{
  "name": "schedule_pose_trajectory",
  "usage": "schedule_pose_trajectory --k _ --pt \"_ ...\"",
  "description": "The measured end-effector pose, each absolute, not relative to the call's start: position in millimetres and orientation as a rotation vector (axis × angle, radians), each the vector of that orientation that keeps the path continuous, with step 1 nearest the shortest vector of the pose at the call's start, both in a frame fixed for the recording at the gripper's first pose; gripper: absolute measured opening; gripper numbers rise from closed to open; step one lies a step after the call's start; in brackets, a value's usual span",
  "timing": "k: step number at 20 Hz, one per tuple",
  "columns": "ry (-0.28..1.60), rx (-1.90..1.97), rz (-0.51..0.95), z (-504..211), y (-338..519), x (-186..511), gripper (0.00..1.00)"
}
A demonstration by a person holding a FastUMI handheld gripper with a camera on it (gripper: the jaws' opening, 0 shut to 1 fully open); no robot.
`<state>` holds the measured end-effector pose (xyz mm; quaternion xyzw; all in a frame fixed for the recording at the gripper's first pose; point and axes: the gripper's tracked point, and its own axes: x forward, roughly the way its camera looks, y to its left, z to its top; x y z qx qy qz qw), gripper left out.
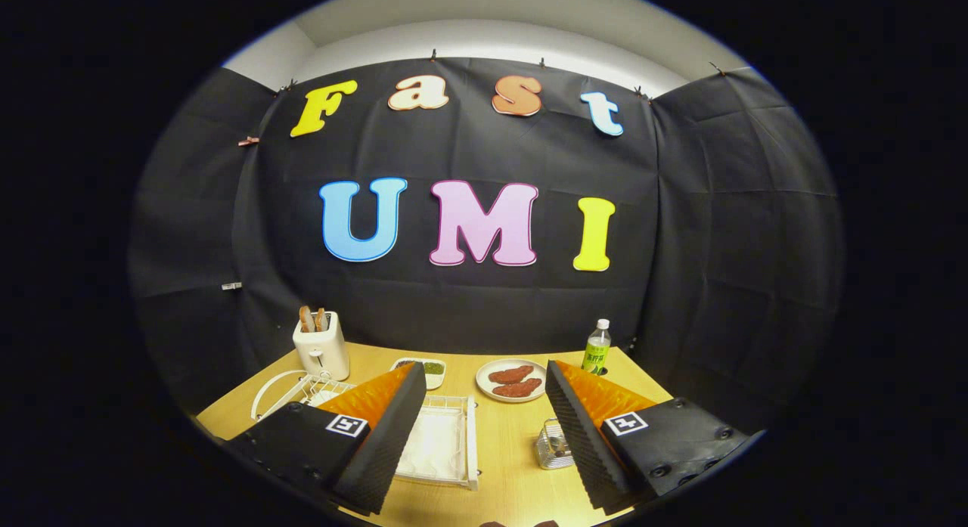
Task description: Take the plate from the dish rack, then take the spoon from the basket and place it into the plate.
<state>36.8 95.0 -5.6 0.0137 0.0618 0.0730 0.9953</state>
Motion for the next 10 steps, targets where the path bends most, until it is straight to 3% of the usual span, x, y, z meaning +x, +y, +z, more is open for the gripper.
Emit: schedule_pose_trajectory --k 10 --pt "0.305 -0.021 0.196 -60 183 109 0.98"
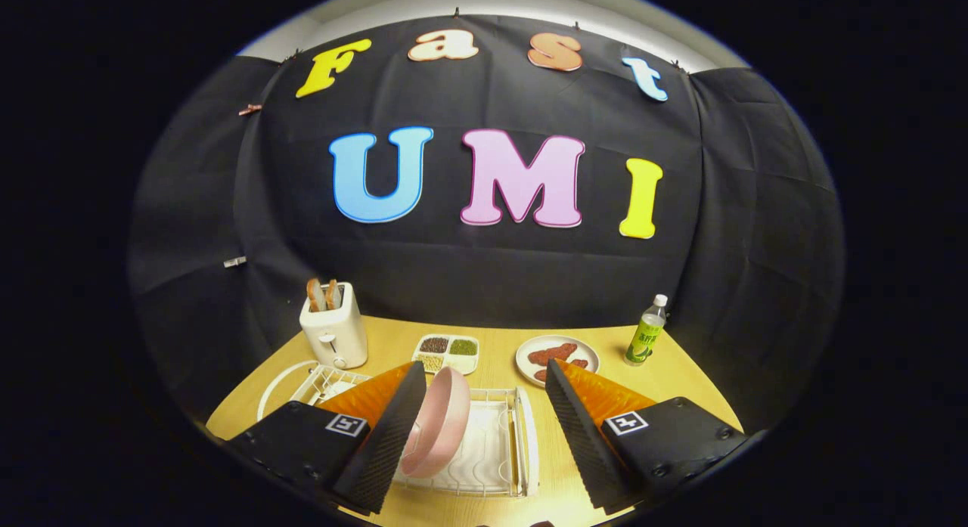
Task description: Take the plate from the dish rack, then take the spoon from the basket and place it into the plate.
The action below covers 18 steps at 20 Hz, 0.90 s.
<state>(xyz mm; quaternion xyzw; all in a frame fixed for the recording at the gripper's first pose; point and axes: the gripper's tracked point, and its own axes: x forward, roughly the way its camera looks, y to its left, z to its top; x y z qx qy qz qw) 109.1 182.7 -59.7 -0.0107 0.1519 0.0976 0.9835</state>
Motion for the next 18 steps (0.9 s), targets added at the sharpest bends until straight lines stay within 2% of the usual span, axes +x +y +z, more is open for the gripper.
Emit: schedule_pose_trajectory --k 2,6,8,9,12,15,18 --pt "0.365 -0.035 0.188 -83 192 120 0.97" --pt "0.49 -0.074 0.157 -131 198 134 0.82" --pt "0.539 -0.081 0.142 -150 199 137 0.7" --pt "0.547 -0.083 0.137 -152 202 140 0.6" --pt "0.589 -0.064 0.138 -164 214 141 0.51" --pt "0.686 -0.017 0.118 -184 220 134 0.36" --pt "0.706 0.049 0.071 -185 224 136 0.34"
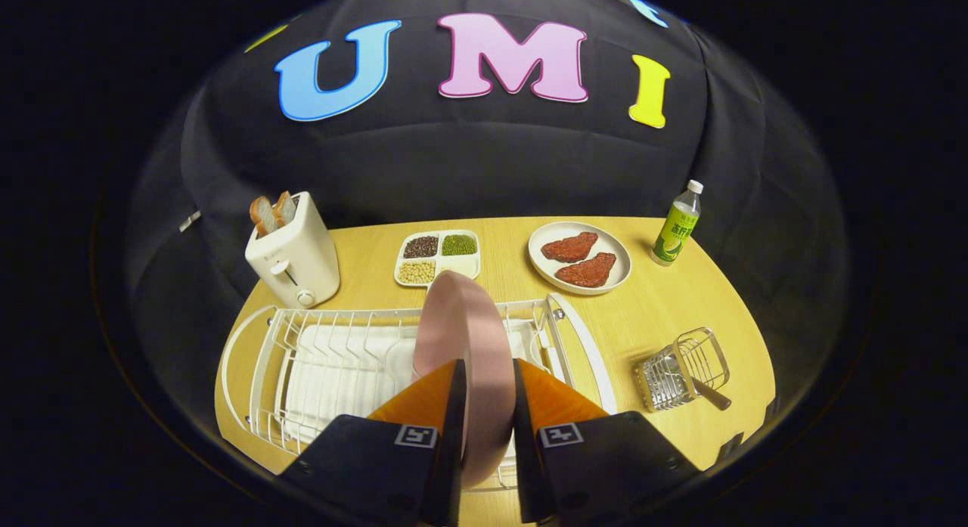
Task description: Take the plate from the dish rack, then take the spoon from the basket and place it into the plate.
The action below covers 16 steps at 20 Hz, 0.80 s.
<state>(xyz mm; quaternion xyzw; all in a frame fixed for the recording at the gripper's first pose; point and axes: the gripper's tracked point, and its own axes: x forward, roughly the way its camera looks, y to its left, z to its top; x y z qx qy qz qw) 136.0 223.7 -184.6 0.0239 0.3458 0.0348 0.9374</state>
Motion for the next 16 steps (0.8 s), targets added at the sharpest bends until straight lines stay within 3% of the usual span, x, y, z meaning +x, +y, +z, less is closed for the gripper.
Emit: schedule_pose_trajectory --k 3,16 --pt "0.689 0.001 0.043 -180 230 135 0.29" --pt "0.403 -0.279 0.041 -113 257 139 0.26"
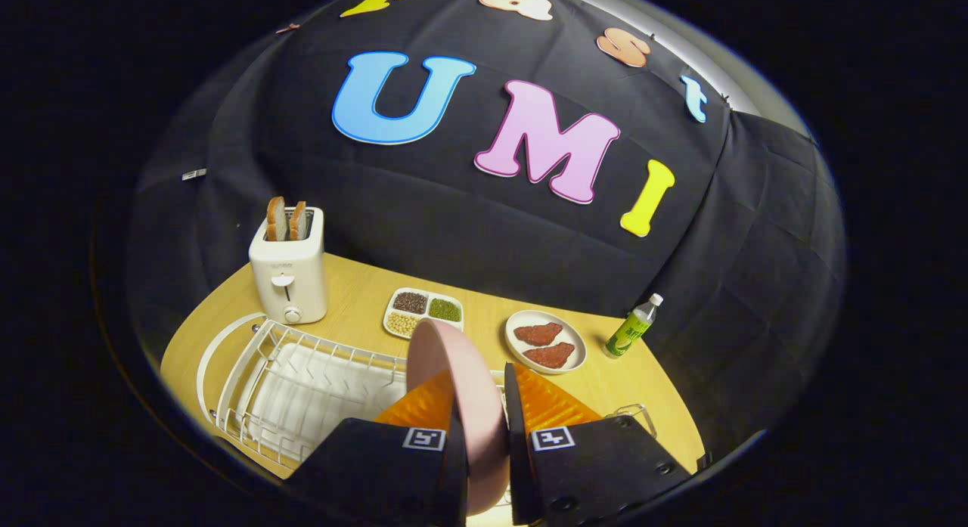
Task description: Take the plate from the dish rack, then take the spoon from the basket and place it into the plate.
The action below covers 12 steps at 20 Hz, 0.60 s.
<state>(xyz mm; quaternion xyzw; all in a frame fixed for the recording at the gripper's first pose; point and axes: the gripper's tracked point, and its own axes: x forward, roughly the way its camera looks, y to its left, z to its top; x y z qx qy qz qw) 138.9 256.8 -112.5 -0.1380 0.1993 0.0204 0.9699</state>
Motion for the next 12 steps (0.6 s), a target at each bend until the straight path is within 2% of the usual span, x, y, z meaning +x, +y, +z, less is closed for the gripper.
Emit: schedule_pose_trajectory --k 3,12 --pt "0.483 -0.214 0.047 -132 242 146 0.23" --pt "0.541 0.004 0.112 -122 190 140 0.21"
